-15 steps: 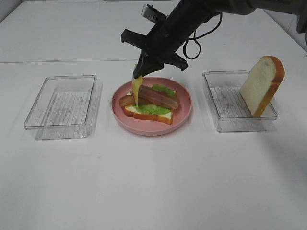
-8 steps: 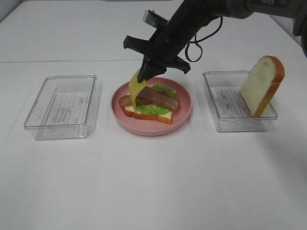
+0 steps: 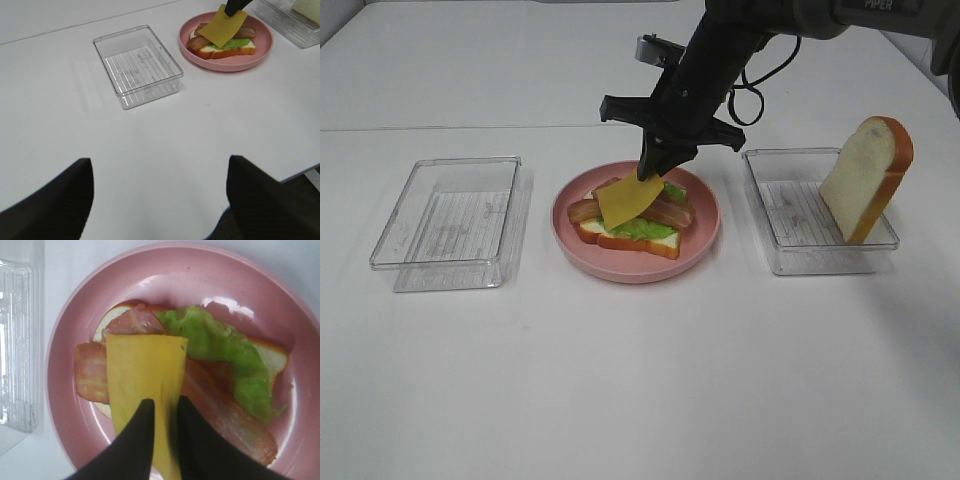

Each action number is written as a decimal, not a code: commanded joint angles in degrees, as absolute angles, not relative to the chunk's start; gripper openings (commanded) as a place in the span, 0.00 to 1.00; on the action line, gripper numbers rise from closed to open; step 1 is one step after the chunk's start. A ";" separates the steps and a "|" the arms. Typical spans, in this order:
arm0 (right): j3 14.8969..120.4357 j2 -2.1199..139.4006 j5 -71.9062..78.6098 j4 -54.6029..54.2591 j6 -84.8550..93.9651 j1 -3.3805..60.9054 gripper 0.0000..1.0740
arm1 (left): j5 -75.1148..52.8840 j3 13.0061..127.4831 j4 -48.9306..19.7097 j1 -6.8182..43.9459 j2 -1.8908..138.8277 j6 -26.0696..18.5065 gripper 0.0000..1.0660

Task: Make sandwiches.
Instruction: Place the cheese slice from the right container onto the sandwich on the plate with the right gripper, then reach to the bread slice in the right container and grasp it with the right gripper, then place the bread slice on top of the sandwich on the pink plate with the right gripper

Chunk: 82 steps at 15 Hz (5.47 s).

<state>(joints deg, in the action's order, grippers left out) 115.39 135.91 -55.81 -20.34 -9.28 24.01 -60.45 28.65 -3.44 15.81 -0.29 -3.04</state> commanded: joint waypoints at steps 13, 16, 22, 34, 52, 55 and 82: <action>115.74 124.45 -64.40 -9.91 -9.85 19.88 0.64 | -59.87 28.53 -3.72 15.81 -1.49 -3.04 0.67; 115.74 120.95 -67.38 -5.61 -9.85 15.01 0.64 | -59.87 28.53 -3.72 15.81 -1.49 -3.04 0.67; 115.62 118.60 -73.91 -2.23 -8.88 2.98 0.64 | -59.87 28.53 -3.72 15.81 -1.49 -3.04 0.67; 114.99 122.84 -73.91 -4.76 -5.04 -0.17 0.64 | -59.87 28.53 -3.72 15.81 -1.49 -3.04 0.67; 110.35 126.74 -73.91 -4.35 -3.61 -0.11 0.00 | -59.87 28.53 -3.72 15.81 -1.49 -3.04 0.67; 110.35 123.99 -73.91 -6.02 -3.61 0.00 0.00 | -59.87 28.53 -3.72 15.81 -1.49 -3.04 0.67; 87.03 125.88 -39.53 -66.52 6.93 14.78 0.00 | -59.87 28.53 -3.72 15.81 -1.49 -3.04 0.67</action>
